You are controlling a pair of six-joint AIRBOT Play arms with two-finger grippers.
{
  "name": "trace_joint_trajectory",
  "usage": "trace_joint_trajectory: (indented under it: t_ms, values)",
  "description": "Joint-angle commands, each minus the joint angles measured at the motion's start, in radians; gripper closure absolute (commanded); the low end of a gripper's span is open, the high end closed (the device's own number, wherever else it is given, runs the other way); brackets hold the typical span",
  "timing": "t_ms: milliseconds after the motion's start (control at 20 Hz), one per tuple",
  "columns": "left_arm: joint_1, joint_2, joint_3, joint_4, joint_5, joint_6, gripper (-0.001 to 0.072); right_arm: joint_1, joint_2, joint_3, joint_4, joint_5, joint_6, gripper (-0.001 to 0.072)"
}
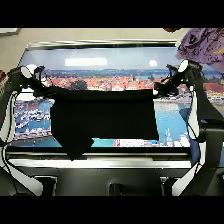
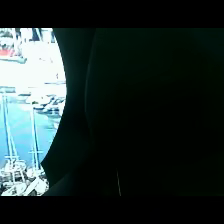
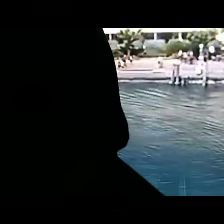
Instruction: Fold the clothes and pants, and hang the long-sleeved shirts on hangers.
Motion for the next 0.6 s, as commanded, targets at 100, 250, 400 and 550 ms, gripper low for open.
trace_joint_trajectory:
  t_ms: [100,250,400,550]
  values:
    - [0.0,-0.03,0.0,0.017,-0.029,0.001,0.0684,0.005,-0.045,-0.001,0.022,0.067,0.028,0.0678]
    - [0.001,-0.038,0.0,0.017,-0.026,0.001,0.0684,0.033,-0.064,-0.002,-0.001,0.088,0.028,0.0678]
    - [0.001,-0.039,0.0,0.017,-0.022,0.002,0.0683,0.057,-0.073,-0.002,-0.029,0.119,0.038,0.0678]
    - [0.001,-0.039,0.0,0.017,-0.022,0.001,0.0579,0.063,-0.077,-0.002,-0.03,0.143,0.066,0.067]
